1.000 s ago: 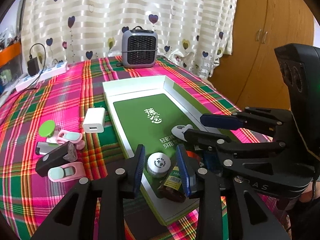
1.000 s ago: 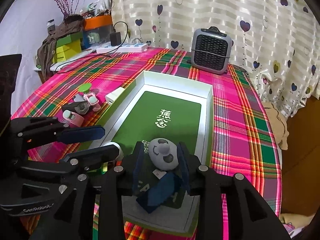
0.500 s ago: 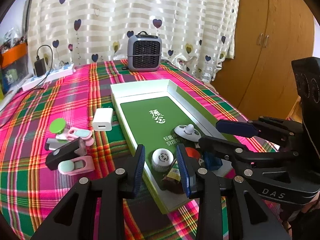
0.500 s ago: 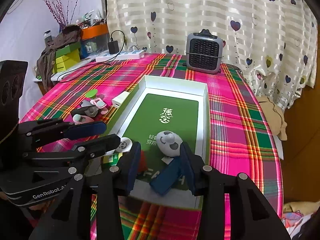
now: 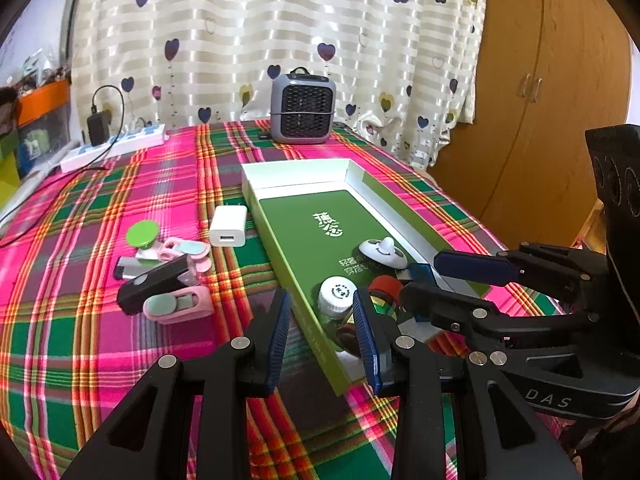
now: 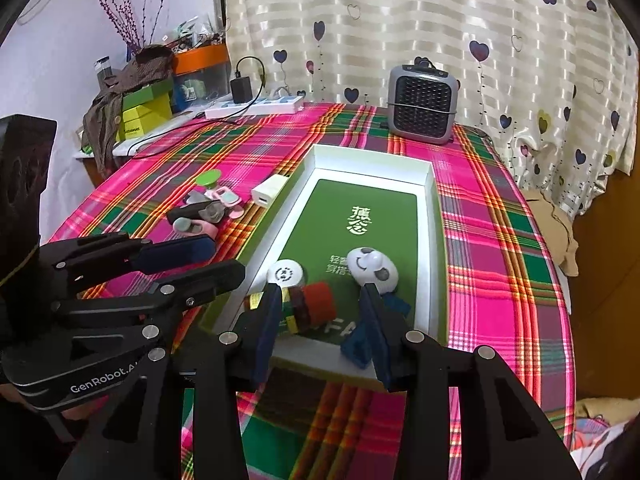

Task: Organize rigid objects
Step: 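Open both grippers and lift them out of the green box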

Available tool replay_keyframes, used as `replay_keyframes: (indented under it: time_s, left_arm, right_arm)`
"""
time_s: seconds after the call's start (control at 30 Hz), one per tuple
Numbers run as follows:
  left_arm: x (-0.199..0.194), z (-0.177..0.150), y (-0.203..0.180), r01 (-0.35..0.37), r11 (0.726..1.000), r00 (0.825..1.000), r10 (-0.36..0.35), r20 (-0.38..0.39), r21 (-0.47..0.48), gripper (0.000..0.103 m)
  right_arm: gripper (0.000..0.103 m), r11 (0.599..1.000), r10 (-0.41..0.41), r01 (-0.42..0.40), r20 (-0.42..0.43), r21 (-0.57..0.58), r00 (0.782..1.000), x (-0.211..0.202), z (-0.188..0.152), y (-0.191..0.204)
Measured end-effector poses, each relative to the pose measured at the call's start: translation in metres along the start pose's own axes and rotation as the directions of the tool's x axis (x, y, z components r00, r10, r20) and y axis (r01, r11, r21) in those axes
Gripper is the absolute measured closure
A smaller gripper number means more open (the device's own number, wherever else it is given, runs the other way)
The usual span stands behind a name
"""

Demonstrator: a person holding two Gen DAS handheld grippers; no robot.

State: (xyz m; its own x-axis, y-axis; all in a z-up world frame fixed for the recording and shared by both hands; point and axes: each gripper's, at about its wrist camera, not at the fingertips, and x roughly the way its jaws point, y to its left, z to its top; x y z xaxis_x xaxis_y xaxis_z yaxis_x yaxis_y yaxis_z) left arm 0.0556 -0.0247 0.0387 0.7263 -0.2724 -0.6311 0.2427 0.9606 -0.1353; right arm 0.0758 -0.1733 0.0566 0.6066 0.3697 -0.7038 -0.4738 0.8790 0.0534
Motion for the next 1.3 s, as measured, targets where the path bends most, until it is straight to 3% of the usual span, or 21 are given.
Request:
replay_keyframes:
  time_s: [0.73,1.3]
  left_arm:
    - [-0.008,-0.012,0.009,-0.004,1.000,1.000,0.004,-0.008,-0.019,0.071]
    - [-0.020,-0.018,0.047,-0.082,0.994,0.997,0.081,-0.011,-0.078,0.071]
  right_arm:
    - [0.061,1.000,0.016,-0.016,-0.014,-0.016,1.000,-0.002,-0.003,0.014]
    - [0.061,0.998,0.046,-0.046,-0.003,-0.032,0.999,-0.002,0.002,0.026]
